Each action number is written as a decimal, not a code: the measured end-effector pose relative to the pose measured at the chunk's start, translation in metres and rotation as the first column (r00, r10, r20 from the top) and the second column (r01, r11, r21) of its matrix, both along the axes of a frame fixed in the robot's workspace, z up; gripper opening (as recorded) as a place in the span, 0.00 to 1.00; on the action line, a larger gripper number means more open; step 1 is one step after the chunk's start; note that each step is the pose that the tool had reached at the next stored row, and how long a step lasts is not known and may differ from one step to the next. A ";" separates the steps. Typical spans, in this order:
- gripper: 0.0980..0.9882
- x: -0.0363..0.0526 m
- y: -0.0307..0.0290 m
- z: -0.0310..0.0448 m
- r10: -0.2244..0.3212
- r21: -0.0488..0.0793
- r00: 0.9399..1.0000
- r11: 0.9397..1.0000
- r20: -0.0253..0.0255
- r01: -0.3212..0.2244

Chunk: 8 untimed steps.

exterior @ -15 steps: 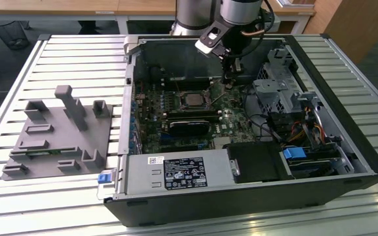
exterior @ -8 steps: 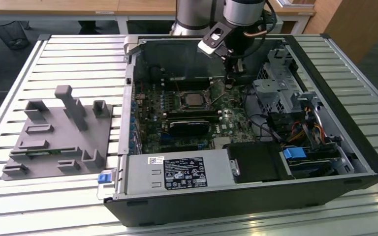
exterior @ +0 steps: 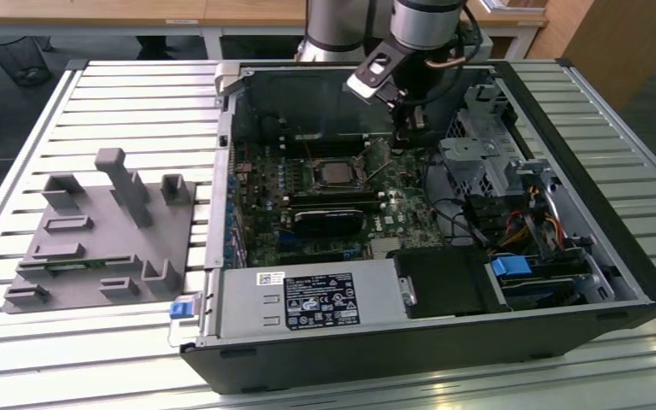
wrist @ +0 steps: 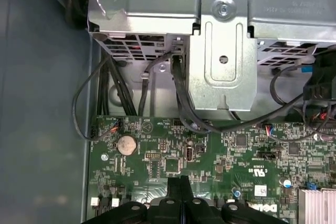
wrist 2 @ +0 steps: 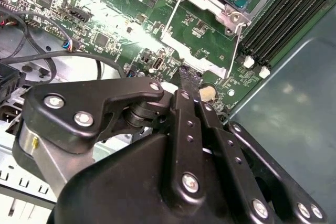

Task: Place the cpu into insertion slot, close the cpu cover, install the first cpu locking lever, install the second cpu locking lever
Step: 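Close the cpu cover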

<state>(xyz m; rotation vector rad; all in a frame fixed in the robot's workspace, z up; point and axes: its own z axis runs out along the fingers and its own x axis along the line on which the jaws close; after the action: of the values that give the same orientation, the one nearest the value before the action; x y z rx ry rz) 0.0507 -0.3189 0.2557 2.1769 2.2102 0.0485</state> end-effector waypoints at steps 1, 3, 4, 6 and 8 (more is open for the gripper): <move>0.01 0.0005 0.0001 -0.0008 0.000 0.000 1.000 1.000 0.000 0.000; 0.01 0.0015 0.0002 -0.0024 0.000 0.000 1.000 1.000 0.000 0.000; 0.01 0.0018 0.0002 -0.0033 0.000 0.000 1.000 1.000 0.000 0.000; 0.01 0.0019 0.0003 -0.0048 0.000 0.000 1.000 1.000 0.000 0.000; 0.01 0.0018 0.0003 -0.0052 0.000 0.000 1.000 1.000 0.000 0.000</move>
<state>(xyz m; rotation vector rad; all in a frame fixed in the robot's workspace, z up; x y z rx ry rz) 0.0525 -0.3186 0.2505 2.1771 2.2099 0.0483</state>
